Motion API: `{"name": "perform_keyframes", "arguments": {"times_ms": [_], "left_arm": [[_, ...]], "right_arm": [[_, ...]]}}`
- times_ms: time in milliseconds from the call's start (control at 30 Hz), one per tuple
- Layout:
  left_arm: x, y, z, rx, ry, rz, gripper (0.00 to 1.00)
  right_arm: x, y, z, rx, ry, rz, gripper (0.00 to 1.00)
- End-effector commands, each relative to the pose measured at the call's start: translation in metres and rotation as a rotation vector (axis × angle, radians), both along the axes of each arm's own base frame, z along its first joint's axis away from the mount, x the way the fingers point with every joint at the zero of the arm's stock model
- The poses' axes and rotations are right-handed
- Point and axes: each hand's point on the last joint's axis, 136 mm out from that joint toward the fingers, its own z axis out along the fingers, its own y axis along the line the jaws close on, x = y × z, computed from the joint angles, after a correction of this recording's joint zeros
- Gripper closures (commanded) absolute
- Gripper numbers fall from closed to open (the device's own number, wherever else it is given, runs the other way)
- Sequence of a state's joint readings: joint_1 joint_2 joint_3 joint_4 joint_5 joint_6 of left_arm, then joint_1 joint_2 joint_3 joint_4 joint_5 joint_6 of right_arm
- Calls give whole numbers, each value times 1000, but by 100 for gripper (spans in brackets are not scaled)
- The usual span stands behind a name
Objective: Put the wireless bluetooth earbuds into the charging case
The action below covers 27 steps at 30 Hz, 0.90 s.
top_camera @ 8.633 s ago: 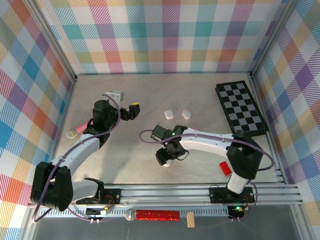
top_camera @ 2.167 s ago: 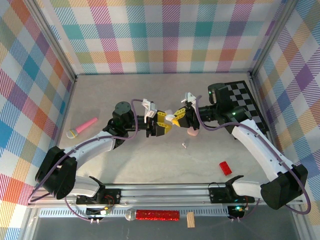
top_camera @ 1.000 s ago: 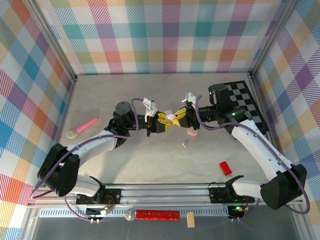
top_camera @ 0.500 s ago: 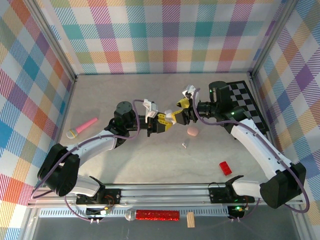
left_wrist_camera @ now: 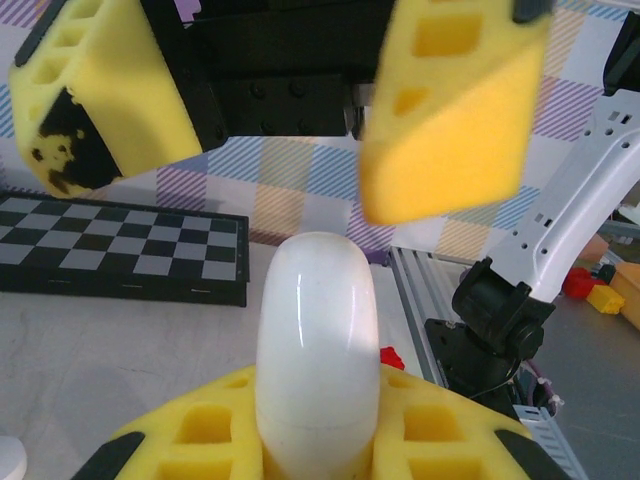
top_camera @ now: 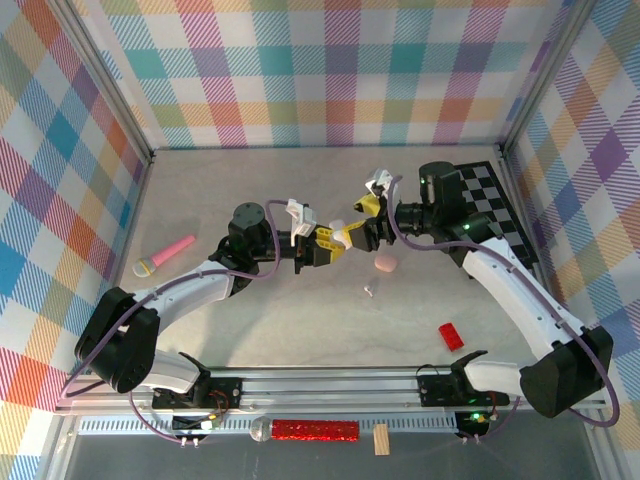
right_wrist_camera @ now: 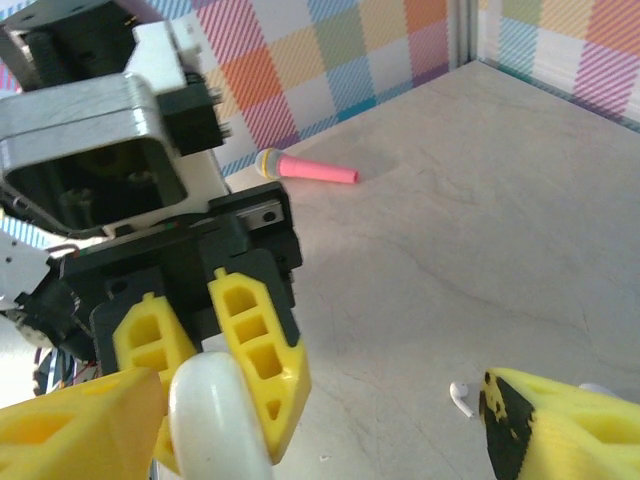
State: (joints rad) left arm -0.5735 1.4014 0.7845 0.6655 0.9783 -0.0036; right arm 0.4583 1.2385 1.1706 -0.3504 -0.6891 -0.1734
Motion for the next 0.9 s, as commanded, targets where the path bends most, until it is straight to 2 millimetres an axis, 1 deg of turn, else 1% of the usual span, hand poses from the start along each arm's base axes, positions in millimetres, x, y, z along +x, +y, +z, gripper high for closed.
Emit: {"name": "perform_keyframes", "arguments": {"times_ms": [0, 100, 200, 300, 433, 533, 633, 700, 767, 867], "left_arm": [[-6, 4, 21, -48, -73, -23, 94], [-4, 3, 22, -53, -67, -17, 94], [-4, 3, 23, -57, -69, -13, 95], [-6, 5, 23, -58, -84, -13, 96], [-6, 7, 17, -45, -109, 1, 97], [-7, 9, 17, -47, -131, 10, 97], [-7, 10, 16, -45, -140, 14, 97], [-6, 11, 16, -46, -142, 24, 97], [-2, 13, 13, -41, -137, 45, 97], [6, 19, 4, -29, -125, 75, 97]], "right_arm": [[-17, 4, -14, -45, -37, 82, 18], [-4, 4, -29, -87, -25, 32, 17], [9, 2, -35, -103, -29, -24, 17], [22, -1, -28, -85, -48, -104, 17], [40, -7, -8, -15, -19, -235, 18], [48, -12, 4, 37, -12, -307, 19], [52, -15, 7, 52, -23, -333, 19], [50, -15, 7, 50, -29, -323, 18], [44, -15, 11, 63, -37, -306, 18], [40, -22, 16, 92, -49, -341, 17]]}}
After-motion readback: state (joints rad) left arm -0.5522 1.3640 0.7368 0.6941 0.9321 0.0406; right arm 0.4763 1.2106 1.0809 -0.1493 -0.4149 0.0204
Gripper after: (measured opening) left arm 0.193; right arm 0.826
